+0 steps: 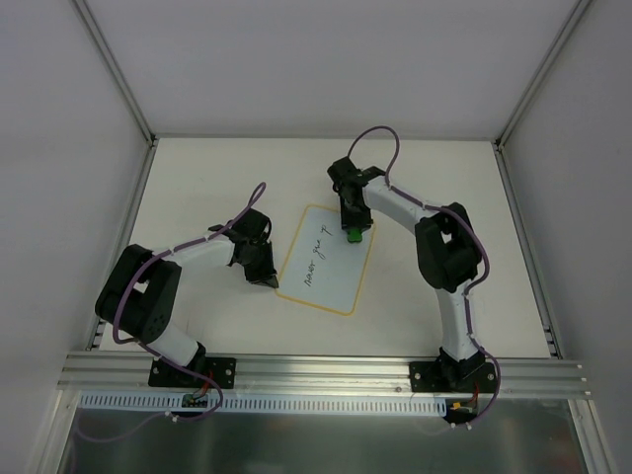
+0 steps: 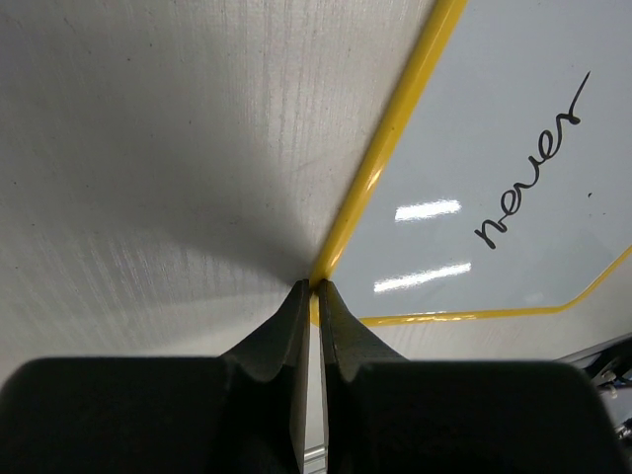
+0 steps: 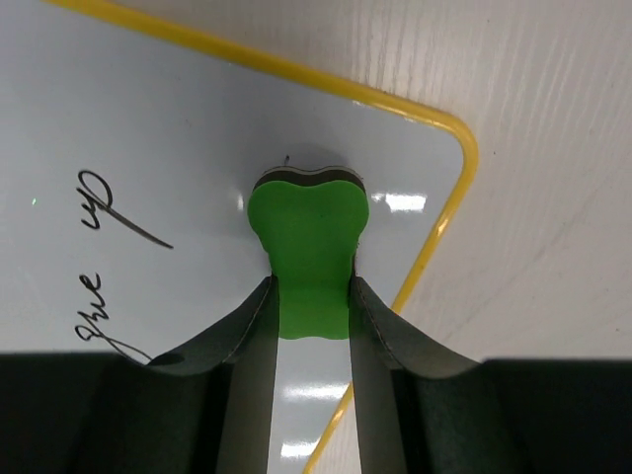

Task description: Erase the whiteboard

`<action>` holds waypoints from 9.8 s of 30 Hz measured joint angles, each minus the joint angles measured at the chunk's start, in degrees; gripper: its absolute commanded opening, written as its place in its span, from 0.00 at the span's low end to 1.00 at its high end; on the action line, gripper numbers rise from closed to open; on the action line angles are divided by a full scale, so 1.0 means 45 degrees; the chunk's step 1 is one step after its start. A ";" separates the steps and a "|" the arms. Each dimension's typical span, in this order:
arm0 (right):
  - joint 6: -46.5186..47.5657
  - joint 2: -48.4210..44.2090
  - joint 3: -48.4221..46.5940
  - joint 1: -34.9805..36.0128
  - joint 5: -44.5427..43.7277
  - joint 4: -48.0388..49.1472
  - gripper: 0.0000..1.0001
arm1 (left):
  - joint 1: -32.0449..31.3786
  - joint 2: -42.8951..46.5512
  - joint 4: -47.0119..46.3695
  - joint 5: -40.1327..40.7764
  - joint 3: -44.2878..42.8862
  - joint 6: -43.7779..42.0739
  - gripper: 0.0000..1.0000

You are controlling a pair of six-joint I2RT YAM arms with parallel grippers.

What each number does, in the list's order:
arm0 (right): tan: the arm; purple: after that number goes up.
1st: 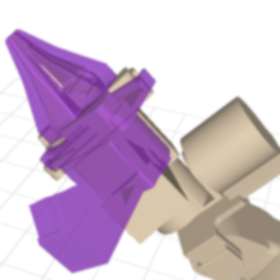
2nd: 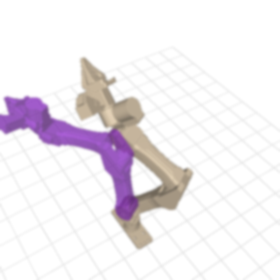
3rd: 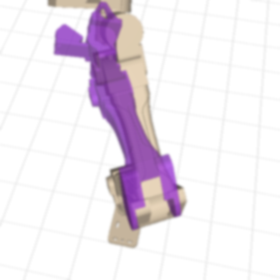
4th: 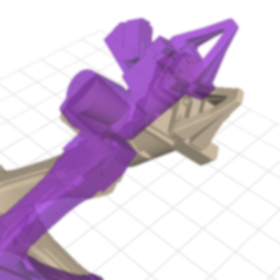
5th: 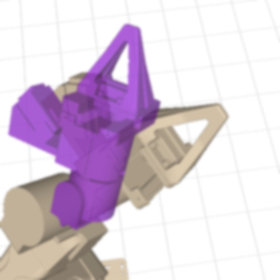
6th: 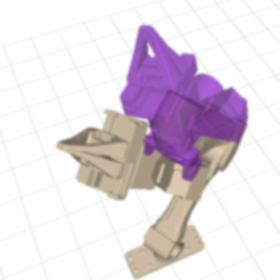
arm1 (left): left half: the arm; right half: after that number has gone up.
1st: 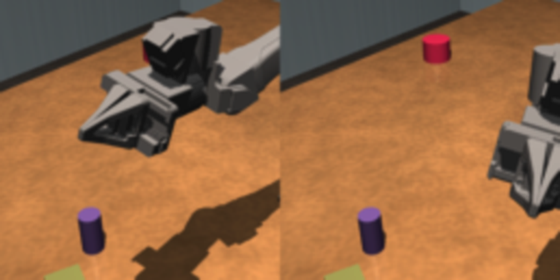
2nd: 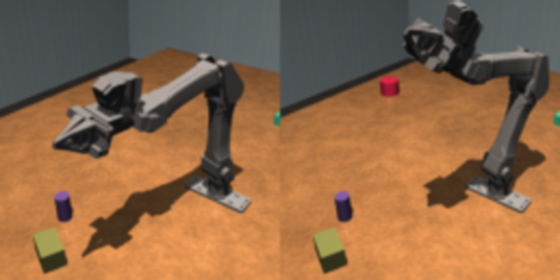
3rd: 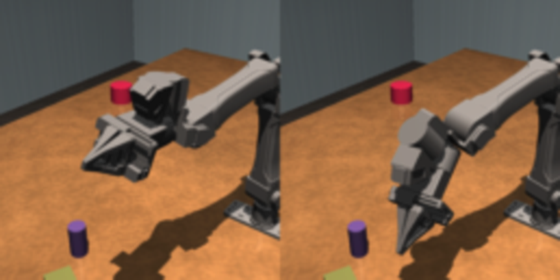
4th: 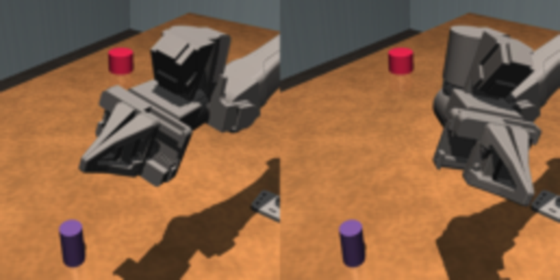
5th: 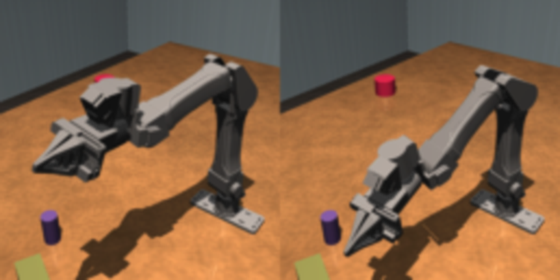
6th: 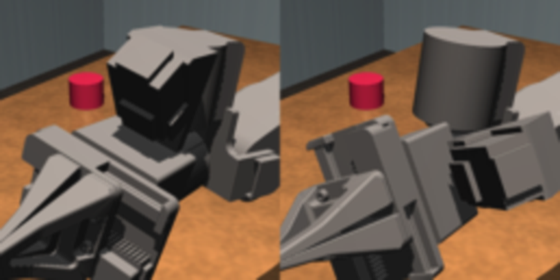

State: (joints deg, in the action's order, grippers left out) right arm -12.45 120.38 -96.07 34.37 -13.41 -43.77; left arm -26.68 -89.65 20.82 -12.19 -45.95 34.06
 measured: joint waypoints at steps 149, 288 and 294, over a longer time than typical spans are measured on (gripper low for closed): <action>0.0928 -0.1763 0.3434 0.4804 0.1302 0.1122 0.00 | -0.0583 -0.1749 0.0758 -0.0486 -0.1919 0.0675 0.00; 0.0364 -0.7422 0.6305 -0.8723 0.0573 0.1593 0.99 | -0.1069 -0.0476 -0.0253 0.1685 -0.2628 0.0971 0.99; 0.1967 -1.0103 0.4503 -0.8864 0.0107 0.1117 0.99 | -0.0714 0.1093 0.0845 0.3293 -0.4634 -0.0539 0.99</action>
State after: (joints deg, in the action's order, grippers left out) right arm -3.60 74.91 -75.81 -5.52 -12.93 -38.74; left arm -29.89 -84.73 24.62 2.63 -66.81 31.64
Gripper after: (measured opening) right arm 0.990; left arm 0.985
